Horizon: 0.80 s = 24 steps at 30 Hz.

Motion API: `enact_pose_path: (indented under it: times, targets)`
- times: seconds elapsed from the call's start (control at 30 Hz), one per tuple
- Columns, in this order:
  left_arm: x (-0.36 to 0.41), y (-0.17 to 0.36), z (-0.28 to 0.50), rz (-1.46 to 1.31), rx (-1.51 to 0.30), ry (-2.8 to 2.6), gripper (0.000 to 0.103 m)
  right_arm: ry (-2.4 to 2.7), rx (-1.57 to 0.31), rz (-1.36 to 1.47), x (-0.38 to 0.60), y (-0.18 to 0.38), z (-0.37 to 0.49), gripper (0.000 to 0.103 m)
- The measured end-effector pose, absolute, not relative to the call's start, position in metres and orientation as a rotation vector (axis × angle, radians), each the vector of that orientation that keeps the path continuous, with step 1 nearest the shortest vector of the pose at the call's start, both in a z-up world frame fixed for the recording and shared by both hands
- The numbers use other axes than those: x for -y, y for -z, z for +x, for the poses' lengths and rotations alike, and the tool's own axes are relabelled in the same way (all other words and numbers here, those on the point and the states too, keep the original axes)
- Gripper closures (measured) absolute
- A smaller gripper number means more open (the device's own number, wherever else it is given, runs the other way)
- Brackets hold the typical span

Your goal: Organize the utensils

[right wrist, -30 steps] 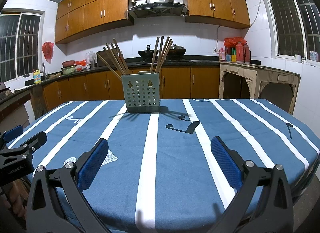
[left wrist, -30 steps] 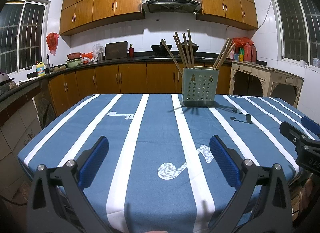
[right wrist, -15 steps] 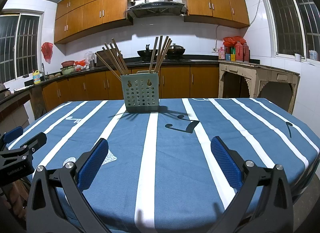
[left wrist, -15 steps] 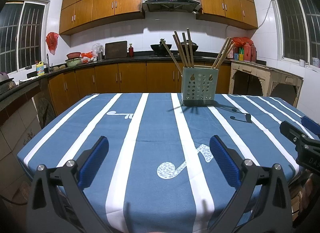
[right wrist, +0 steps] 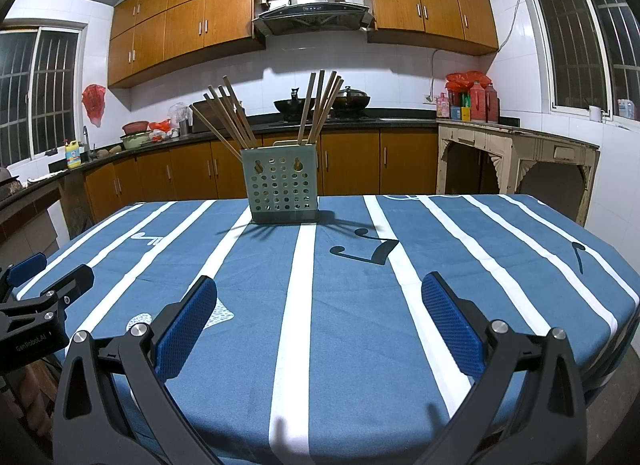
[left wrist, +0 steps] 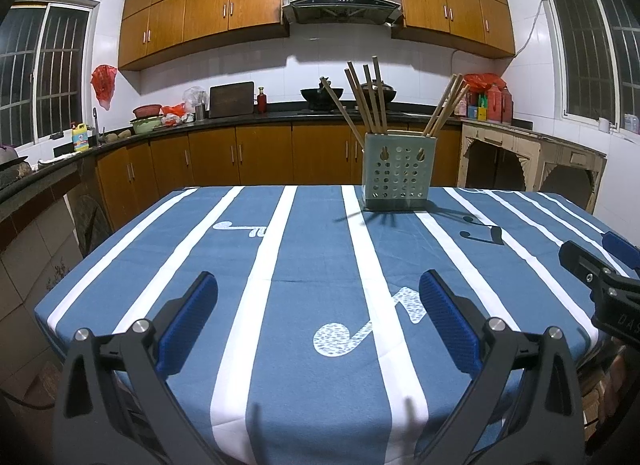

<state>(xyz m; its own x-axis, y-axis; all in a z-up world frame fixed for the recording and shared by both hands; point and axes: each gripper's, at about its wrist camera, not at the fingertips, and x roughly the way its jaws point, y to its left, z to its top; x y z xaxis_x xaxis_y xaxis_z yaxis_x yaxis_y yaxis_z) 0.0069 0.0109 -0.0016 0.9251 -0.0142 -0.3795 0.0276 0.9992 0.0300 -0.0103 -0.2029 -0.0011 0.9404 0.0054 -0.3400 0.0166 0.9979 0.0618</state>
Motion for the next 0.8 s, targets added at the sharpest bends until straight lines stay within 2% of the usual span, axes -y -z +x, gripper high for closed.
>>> enact_pose_path:
  times: [0.8]
  targets:
    - [-0.0111, 0.0014, 0.0079, 0.033, -0.394, 0.026, 0.004, 0.007, -0.347, 0.065, 0.2031, -0.0001, -0.0100, 0.002]
